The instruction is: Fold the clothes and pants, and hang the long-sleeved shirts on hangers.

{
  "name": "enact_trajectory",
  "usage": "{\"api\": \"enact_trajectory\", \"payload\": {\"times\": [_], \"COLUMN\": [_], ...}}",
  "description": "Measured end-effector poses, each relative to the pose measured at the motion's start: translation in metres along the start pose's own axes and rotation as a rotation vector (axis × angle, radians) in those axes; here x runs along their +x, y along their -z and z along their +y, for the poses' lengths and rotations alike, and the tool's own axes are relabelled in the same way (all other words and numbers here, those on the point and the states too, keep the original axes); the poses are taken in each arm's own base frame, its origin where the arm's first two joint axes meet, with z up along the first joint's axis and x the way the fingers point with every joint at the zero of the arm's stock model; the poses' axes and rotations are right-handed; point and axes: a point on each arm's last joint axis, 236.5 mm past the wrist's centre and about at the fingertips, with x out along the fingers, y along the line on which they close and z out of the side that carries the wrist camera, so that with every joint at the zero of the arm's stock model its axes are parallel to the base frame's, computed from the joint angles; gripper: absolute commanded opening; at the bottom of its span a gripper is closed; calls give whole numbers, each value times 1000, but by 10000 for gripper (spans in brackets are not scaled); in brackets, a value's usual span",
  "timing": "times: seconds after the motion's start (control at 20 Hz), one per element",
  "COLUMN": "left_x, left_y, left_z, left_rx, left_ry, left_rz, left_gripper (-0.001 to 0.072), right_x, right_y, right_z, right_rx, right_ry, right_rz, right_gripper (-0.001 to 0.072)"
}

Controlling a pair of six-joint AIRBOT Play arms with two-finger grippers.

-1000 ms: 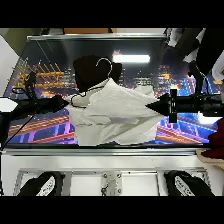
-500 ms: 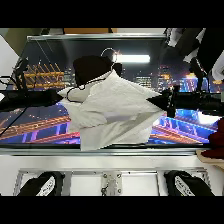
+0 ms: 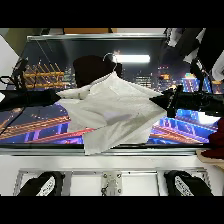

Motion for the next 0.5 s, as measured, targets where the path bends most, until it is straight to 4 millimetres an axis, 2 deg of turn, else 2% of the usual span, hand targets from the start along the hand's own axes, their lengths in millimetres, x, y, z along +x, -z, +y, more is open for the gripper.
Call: {"api": "enact_trajectory", "payload": {"times": [0.3,0.5], "left_x": [-41,-79], "left_y": [-32,-29], "left_z": [-25,-55], "left_rx": [63,131], "left_ry": [8,31], "left_rz": [-108,-183], "left_gripper": [15,15], "right_x": [2,13], "right_y": [2,-3], "right_z": [2,8], "right_rx": [-12,-28], "right_ry": [-1,-10], "right_rz": [14,4], "right_gripper": [7,6]}}
